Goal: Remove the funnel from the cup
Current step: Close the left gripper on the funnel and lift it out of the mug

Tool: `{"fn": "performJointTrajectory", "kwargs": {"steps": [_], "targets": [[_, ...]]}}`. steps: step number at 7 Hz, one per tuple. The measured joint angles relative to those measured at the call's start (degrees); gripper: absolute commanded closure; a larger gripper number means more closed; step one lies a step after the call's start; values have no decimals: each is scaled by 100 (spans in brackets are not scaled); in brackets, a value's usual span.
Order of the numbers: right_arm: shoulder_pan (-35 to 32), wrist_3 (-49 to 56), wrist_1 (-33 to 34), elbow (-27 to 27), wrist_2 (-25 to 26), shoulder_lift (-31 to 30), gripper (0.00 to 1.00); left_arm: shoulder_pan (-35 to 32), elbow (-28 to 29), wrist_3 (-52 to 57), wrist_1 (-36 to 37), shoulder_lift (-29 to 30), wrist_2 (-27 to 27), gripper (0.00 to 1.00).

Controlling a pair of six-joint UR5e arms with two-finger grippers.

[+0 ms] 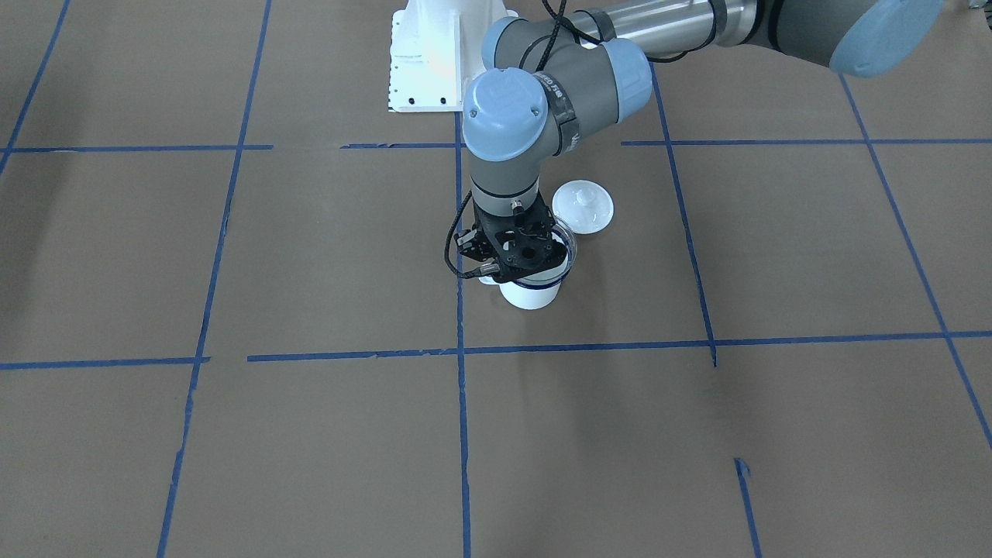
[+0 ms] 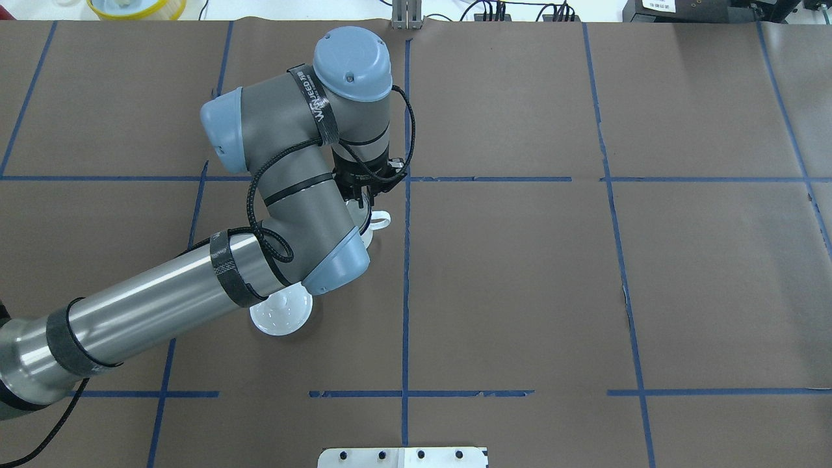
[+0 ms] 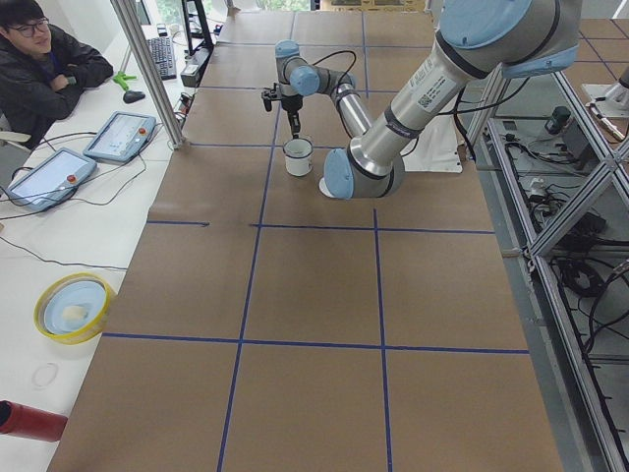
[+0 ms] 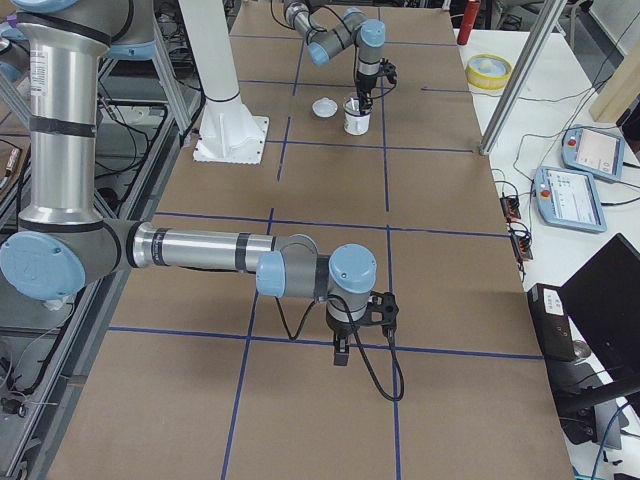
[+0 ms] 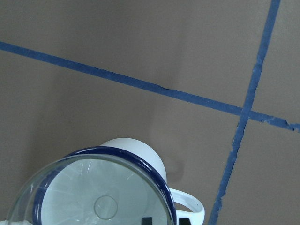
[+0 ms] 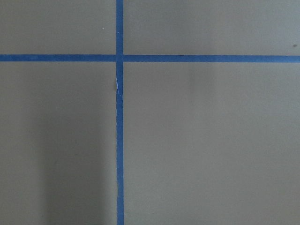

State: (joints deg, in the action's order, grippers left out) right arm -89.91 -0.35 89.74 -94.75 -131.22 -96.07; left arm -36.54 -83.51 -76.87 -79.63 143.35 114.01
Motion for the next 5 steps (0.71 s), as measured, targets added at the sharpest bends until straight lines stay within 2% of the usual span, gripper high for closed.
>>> {"fn": "performJointTrajectory", "kwargs": {"steps": [3, 5], "targets": [[0, 0, 0, 0, 0, 0, 0, -53, -298, 67, 116, 0, -54, 100], [0, 0, 0, 0, 0, 0, 0, -144, -976, 238, 772, 40, -54, 100]]}}
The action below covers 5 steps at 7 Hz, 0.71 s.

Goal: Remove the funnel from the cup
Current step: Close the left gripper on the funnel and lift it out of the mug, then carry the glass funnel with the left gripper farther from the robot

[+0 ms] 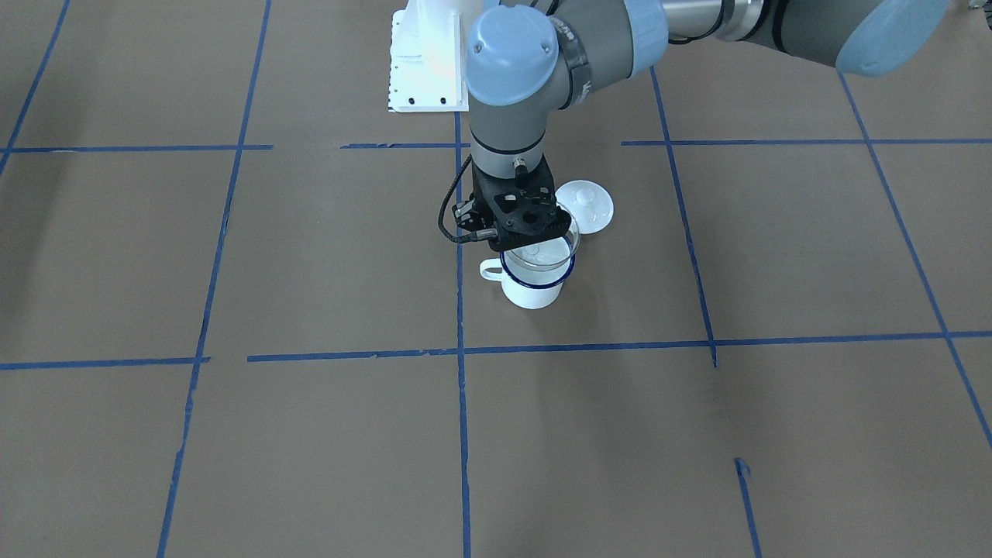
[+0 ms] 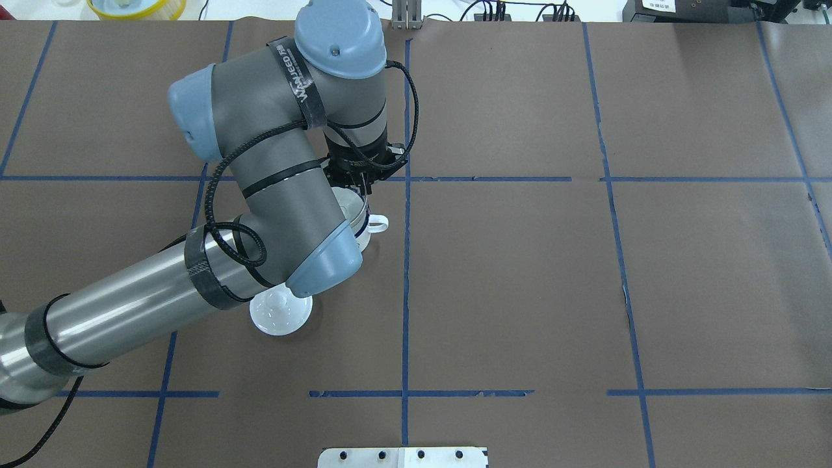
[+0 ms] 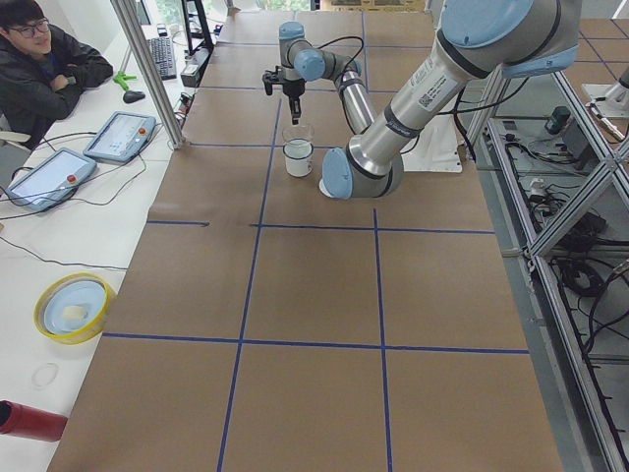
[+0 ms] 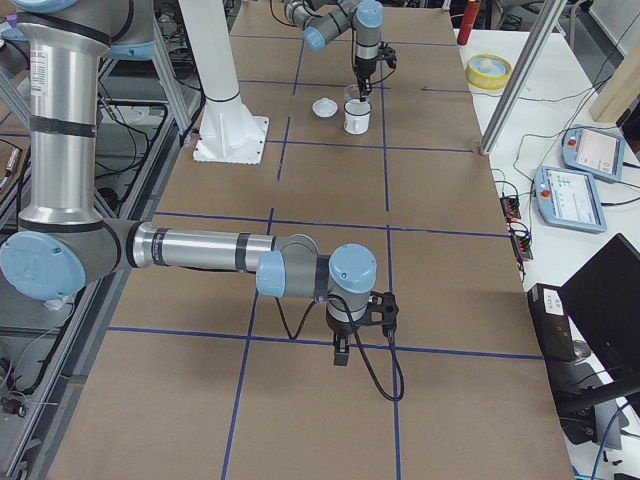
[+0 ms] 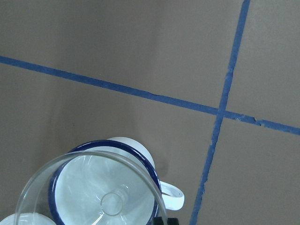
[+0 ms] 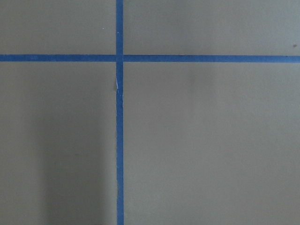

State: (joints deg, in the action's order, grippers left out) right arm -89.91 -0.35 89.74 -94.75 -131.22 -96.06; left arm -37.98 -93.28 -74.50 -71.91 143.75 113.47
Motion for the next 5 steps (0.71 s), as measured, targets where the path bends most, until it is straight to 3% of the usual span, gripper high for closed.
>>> {"fn": "performJointTrajectory", "kwargs": {"steps": [2, 3, 5], "targets": [[0, 0, 0, 0, 0, 0, 0, -348, -587, -32, 675, 209, -26, 100], [0, 0, 0, 0, 0, 0, 0, -557, -665, -368, 675, 273, -159, 100], [0, 0, 0, 0, 0, 0, 0, -984, -614, -1688, -103, 265, -503, 100]]}}
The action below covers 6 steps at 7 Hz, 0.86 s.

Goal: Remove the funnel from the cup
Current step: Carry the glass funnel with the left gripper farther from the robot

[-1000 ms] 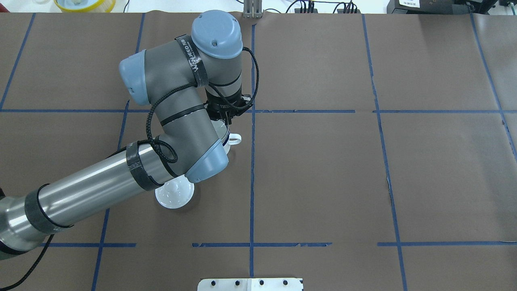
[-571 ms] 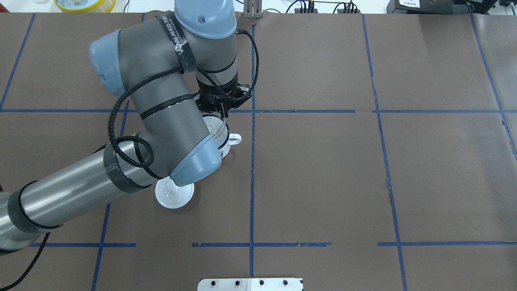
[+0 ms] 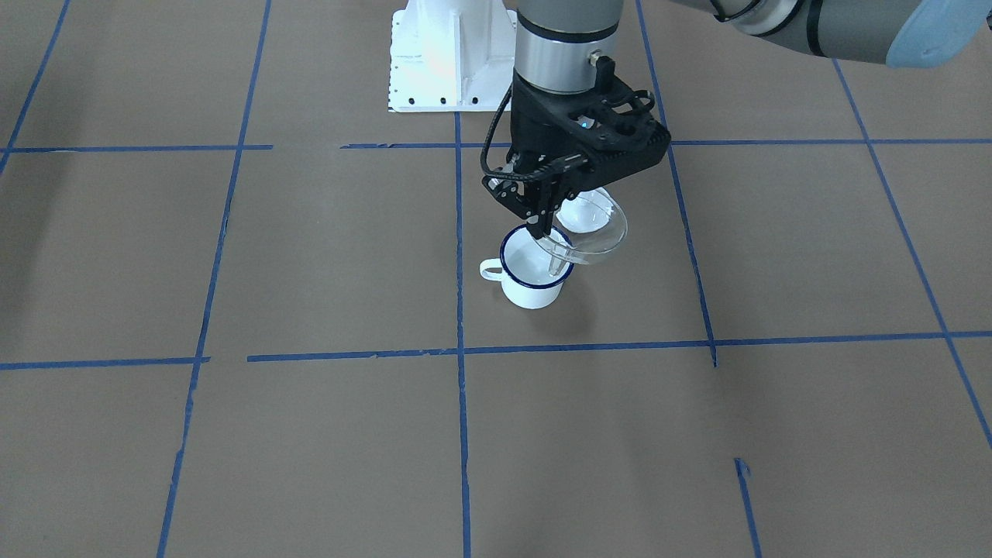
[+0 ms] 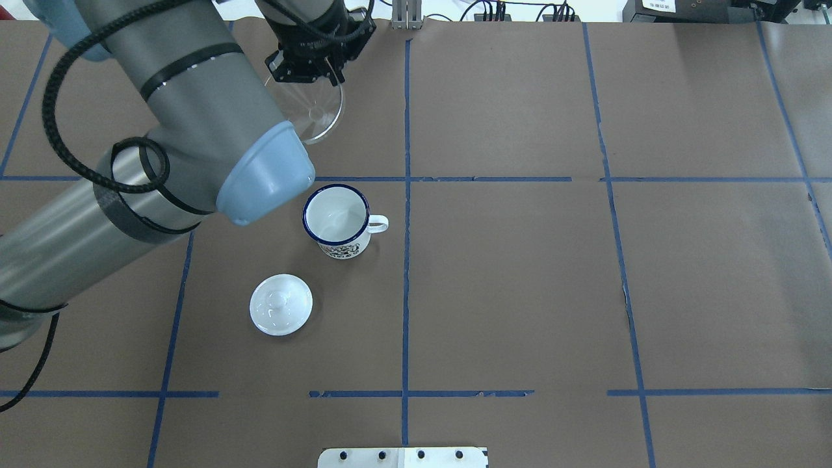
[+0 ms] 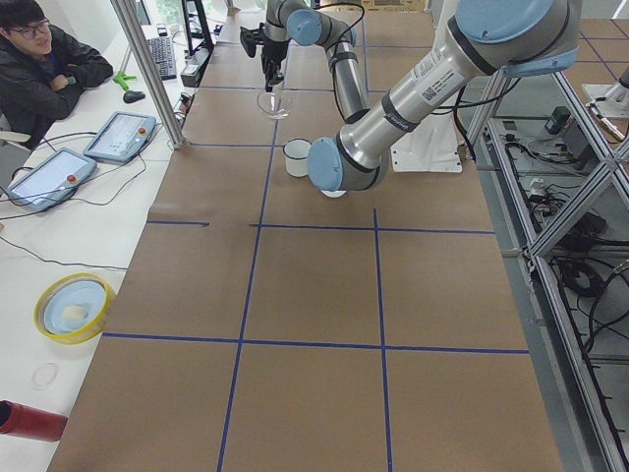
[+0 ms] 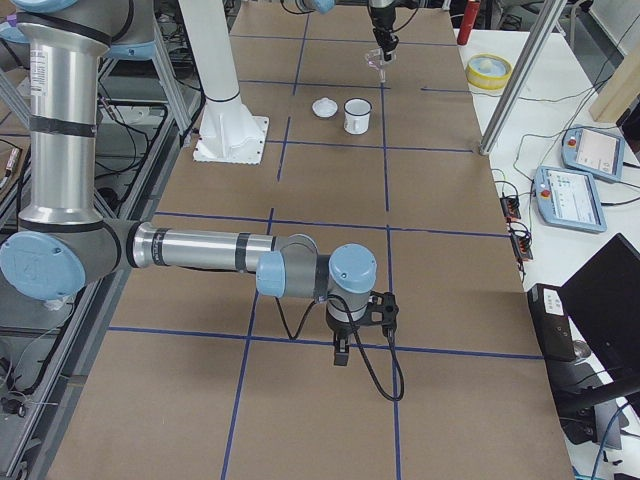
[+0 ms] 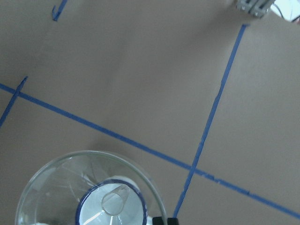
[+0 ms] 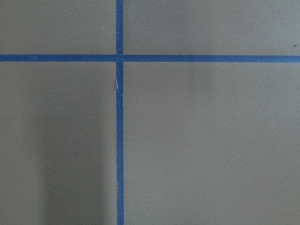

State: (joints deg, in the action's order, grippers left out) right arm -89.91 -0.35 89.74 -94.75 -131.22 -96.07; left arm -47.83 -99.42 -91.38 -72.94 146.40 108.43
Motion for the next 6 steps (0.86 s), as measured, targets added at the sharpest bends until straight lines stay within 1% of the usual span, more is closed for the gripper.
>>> {"fn": "performJointTrajectory", "kwargs": {"steps": [1, 2, 4, 6], "targets": [[0, 0, 0, 0, 0, 0, 0, -177, 150, -802, -656, -31, -256, 100], [0, 0, 0, 0, 0, 0, 0, -255, 473, -1634, -1475, -85, -772, 100], [0, 0, 0, 0, 0, 0, 0, -304, 1454, -2896, -2955, -197, -1805, 100], [0, 0, 0, 0, 0, 0, 0, -285, 2297, -3935, -4042, -420, -2572, 100]]}}
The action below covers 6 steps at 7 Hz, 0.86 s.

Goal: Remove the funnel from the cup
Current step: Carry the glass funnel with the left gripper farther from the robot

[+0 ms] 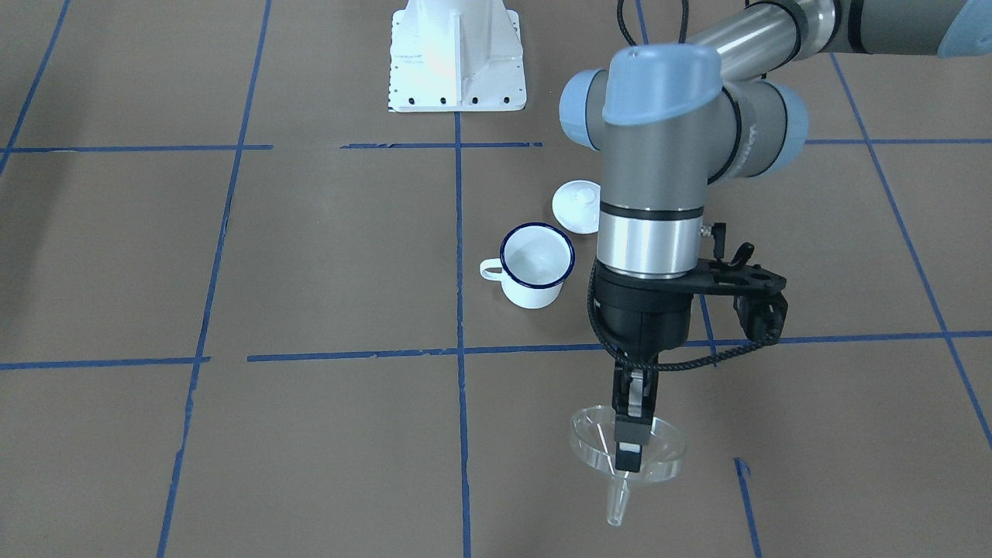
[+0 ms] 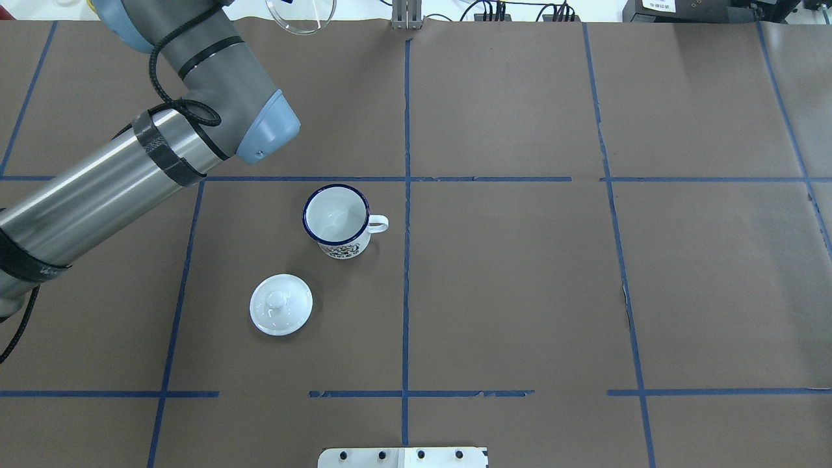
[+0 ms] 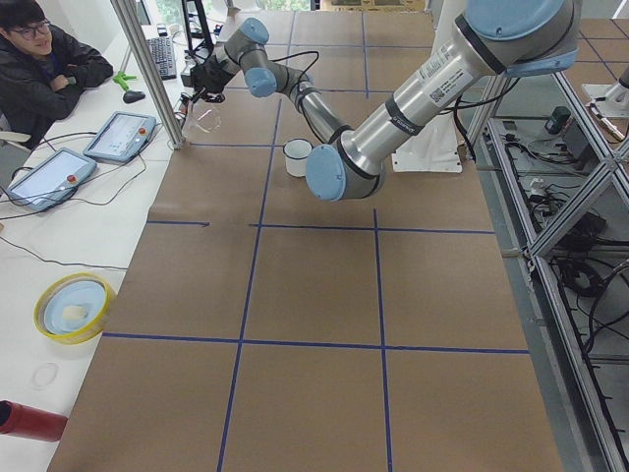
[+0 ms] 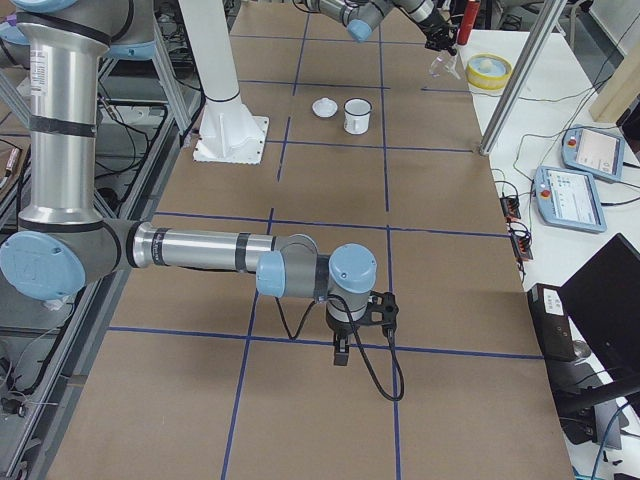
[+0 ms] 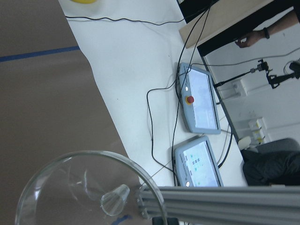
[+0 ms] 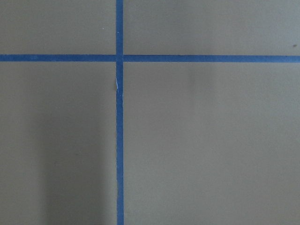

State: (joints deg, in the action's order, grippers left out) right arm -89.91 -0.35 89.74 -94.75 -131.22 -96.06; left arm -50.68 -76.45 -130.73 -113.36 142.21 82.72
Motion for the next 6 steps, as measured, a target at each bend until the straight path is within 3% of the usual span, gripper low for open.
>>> {"fn": "performJointTrajectory", "kwargs": {"steps": [2, 6], "targets": [[0, 0, 0, 0, 0, 0, 0, 220, 535, -301, -1173, -570, -544, 100], [0, 0, 0, 0, 0, 0, 0, 806, 861, -335, -1715, -994, -837, 100]]}}
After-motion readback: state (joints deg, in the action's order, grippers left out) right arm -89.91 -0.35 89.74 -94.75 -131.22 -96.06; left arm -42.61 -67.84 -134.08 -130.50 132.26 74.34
